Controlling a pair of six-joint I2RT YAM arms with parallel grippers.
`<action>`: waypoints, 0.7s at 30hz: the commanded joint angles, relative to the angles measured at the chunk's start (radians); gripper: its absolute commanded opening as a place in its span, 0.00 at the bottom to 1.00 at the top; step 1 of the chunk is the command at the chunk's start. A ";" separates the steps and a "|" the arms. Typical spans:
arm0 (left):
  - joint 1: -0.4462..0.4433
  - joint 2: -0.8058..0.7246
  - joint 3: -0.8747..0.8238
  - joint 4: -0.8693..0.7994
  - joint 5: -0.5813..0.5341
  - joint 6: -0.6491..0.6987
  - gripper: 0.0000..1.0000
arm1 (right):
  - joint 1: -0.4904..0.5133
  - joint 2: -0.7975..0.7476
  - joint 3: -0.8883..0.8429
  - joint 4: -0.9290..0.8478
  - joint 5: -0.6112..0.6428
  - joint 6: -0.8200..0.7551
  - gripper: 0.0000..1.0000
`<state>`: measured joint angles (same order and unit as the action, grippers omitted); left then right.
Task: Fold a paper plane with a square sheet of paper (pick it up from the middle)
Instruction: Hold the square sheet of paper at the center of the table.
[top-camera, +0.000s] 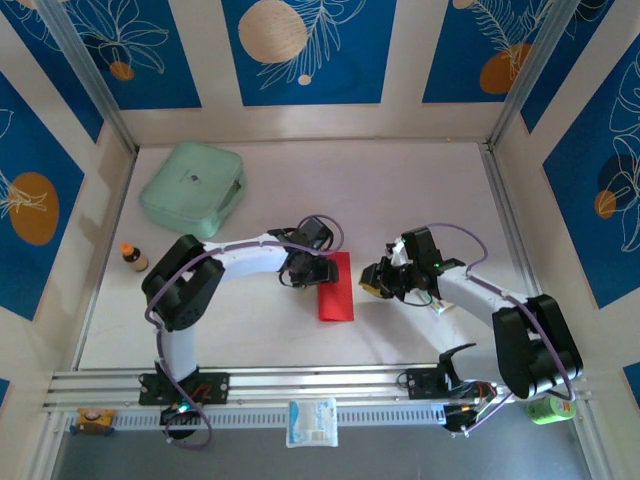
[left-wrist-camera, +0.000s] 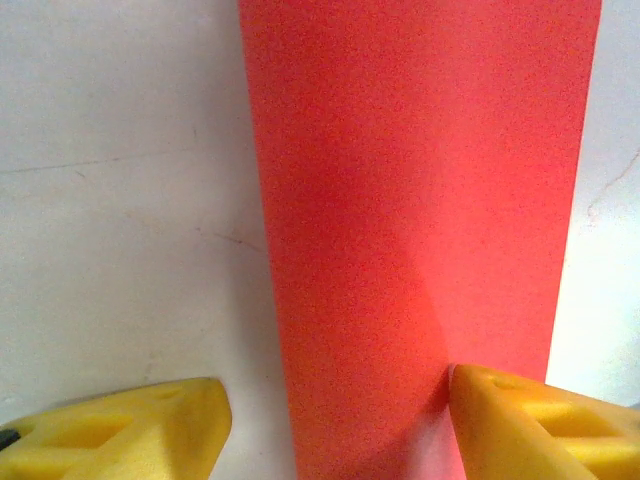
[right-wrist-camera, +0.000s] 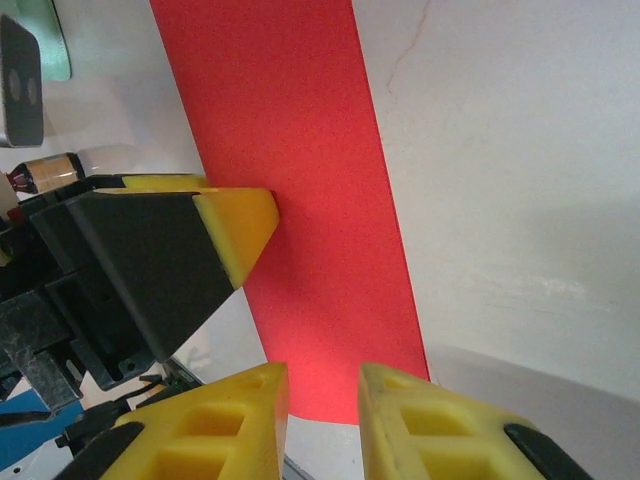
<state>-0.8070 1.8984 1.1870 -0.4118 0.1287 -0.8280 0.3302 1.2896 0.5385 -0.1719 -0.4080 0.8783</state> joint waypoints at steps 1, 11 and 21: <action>0.000 0.107 -0.033 -0.001 -0.015 0.026 0.66 | 0.008 0.008 0.020 -0.015 -0.009 -0.016 0.25; 0.000 0.113 -0.033 0.005 -0.012 0.019 0.66 | 0.015 0.061 0.043 0.002 -0.010 -0.020 0.19; -0.002 0.113 -0.034 0.009 -0.009 0.015 0.65 | 0.078 0.213 0.139 0.008 0.038 -0.021 0.08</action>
<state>-0.8070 1.9022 1.1923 -0.4194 0.1287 -0.8284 0.3908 1.4658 0.6418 -0.1631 -0.3836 0.8635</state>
